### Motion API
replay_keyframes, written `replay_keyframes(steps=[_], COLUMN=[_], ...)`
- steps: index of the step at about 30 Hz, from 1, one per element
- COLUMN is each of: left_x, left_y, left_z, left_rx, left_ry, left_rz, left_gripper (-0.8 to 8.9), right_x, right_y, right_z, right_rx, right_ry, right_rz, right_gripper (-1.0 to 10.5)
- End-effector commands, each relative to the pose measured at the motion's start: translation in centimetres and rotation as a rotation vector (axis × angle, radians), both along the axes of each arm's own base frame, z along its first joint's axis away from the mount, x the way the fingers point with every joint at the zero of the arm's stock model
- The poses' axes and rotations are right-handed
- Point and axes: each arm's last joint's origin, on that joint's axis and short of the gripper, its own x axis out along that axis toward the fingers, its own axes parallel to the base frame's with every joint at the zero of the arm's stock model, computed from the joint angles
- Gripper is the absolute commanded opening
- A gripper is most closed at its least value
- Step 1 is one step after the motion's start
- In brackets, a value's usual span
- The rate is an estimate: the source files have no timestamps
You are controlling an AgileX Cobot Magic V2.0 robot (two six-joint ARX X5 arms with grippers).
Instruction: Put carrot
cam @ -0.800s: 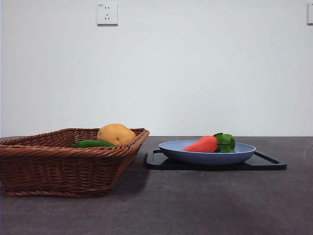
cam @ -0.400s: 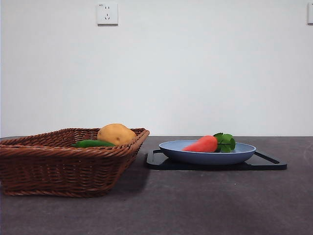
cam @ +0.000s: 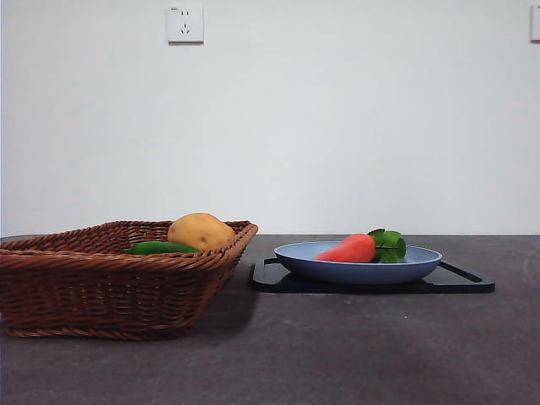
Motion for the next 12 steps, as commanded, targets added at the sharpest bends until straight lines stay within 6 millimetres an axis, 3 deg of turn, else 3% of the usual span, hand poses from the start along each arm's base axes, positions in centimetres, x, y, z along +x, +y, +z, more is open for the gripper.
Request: replay_keyframes(steps=[1,7,12], left_x=[0.0,0.0,0.0], left_y=[0.0,0.0,0.0], left_z=[-0.1,-0.1,-0.1], left_rx=[0.002,0.002,0.002], left_ry=[0.008,0.005,0.005], left_rz=[-0.006,-0.006,-0.006], left_gripper=[0.08,0.08,0.08], right_x=[0.0,-1.5,-2.1], right_y=[0.0,-1.2,-2.5], right_z=[0.2,-0.1,-2.8], right_rx=[0.008,-0.125,-0.082], right_ry=[-0.009,-0.058,-0.131], right_rz=[-0.002,-0.065,-0.126], right_gripper=[0.0,0.0,0.0])
